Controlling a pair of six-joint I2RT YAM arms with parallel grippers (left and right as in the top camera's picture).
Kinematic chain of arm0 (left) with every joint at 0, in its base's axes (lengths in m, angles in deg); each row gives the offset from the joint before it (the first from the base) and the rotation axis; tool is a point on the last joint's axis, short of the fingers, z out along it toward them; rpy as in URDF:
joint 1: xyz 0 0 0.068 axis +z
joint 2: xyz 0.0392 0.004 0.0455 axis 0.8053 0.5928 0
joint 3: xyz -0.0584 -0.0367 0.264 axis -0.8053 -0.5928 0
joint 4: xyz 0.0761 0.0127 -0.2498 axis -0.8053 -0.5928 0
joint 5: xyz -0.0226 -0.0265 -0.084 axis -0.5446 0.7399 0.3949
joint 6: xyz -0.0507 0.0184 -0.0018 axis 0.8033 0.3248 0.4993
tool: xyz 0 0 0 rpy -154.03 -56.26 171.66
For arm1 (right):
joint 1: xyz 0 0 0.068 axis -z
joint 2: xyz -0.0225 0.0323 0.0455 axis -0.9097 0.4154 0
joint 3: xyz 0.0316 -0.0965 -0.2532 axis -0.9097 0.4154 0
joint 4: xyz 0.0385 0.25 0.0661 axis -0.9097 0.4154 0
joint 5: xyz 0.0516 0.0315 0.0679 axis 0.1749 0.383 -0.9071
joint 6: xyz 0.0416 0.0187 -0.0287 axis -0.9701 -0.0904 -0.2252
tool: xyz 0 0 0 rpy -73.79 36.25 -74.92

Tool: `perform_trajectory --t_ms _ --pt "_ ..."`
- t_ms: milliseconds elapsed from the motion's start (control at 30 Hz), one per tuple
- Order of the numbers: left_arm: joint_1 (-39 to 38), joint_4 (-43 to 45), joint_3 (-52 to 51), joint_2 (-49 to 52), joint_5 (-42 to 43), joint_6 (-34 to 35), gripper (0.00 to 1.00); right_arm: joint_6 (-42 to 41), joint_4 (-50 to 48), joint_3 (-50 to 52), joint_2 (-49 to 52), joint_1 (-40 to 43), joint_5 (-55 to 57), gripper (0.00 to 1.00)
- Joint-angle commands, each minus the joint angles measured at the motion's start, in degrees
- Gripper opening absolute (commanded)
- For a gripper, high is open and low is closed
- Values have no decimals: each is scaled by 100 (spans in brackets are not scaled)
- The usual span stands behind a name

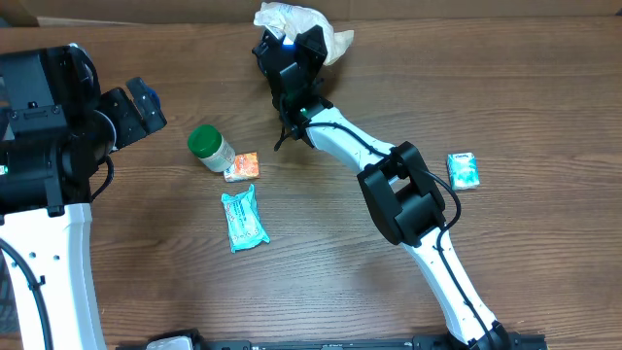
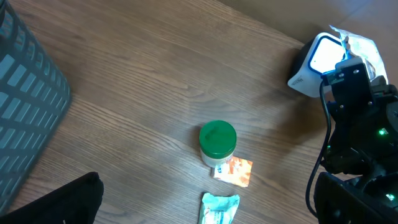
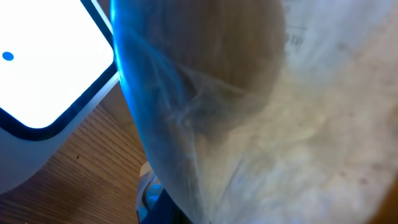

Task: Scan the item barcode
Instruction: 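Carry the Pantree bag right and release it on the table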

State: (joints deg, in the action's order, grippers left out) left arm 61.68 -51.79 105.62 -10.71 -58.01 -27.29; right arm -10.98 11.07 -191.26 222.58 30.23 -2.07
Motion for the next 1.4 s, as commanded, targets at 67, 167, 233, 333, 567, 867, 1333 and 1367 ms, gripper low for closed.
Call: perform_trajectory --t_ms 67,167,233,333,567,867,1333,1367 --pt "24 7 -9 28 -59 -46 100 -90 -63 -55 -131 17 227 4" --pt "24 7 -9 28 -57 -46 100 -623 -33 -55 -444 13 247 4" --pt "24 7 -9 28 -59 -48 99 -828 184 -55 -717 13 229 4" --pt "24 7 -9 28 -57 -46 99 -1419 841 -55 -1250 13 92 4" --pt "24 7 -9 28 -59 -46 100 -4092 3744 -55 -2809 33 -1690 4" --pt "24 4 -9 28 -59 -48 100 -6592 6881 -55 -4498 680 -5910 4" --pt "24 4 -9 28 -59 -46 100 -8083 8148 1926 -4597 3661 -6898 4" --pt "24 7 -9 28 -59 -48 99 -8170 7934 2251 -4597 3877 -6907 4"
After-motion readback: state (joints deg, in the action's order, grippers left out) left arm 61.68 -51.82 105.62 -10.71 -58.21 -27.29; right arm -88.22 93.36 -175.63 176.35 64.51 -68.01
